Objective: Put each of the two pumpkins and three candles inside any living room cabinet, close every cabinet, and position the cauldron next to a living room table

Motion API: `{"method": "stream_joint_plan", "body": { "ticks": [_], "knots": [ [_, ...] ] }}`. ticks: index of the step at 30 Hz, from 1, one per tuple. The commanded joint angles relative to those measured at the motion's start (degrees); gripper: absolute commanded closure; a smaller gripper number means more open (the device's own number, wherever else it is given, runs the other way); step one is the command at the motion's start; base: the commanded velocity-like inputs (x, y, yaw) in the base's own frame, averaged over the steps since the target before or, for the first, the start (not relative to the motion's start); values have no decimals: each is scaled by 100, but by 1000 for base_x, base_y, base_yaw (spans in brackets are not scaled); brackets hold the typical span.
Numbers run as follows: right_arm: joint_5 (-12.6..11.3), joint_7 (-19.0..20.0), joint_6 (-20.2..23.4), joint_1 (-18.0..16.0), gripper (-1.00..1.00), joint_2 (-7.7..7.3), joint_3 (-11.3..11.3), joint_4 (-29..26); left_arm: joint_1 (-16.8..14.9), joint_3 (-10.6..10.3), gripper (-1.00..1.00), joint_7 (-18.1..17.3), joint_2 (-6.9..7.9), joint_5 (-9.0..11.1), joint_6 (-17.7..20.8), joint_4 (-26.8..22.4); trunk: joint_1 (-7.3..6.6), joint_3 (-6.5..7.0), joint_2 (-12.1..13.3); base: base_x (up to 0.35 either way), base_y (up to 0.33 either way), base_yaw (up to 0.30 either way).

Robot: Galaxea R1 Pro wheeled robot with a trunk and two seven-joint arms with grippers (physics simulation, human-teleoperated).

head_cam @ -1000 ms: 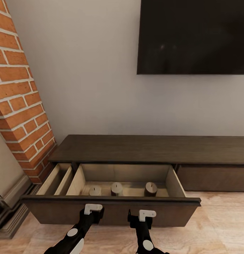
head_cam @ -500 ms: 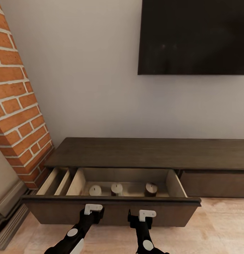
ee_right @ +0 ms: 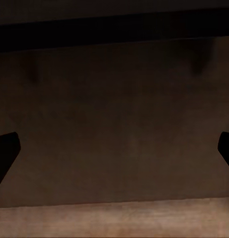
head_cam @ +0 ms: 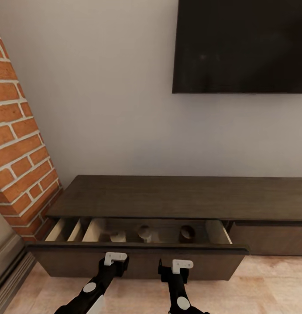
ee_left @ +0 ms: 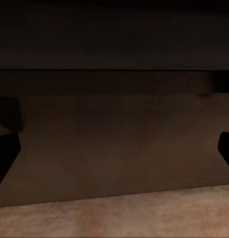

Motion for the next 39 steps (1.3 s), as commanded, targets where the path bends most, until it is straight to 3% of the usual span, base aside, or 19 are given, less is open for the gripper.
{"method": "stream_joint_plan", "body": {
  "ticks": [1,25,39],
  "knots": [
    [-55,-33,-32,-9,-100,-3,48,1,-7,-46,-100,57,9,49,-30,-4,1,-5,-2,214,0,0],
    [-55,-31,-29,-9,-100,-5,48,4,-11,-51,-100,57,13,64,-38,-4,1,-5,-2,194,0,0],
    [-55,-29,-29,-9,-100,-6,48,4,-9,-55,-100,57,13,64,-39,-4,1,-5,-2,23,0,0]
  ]
}}
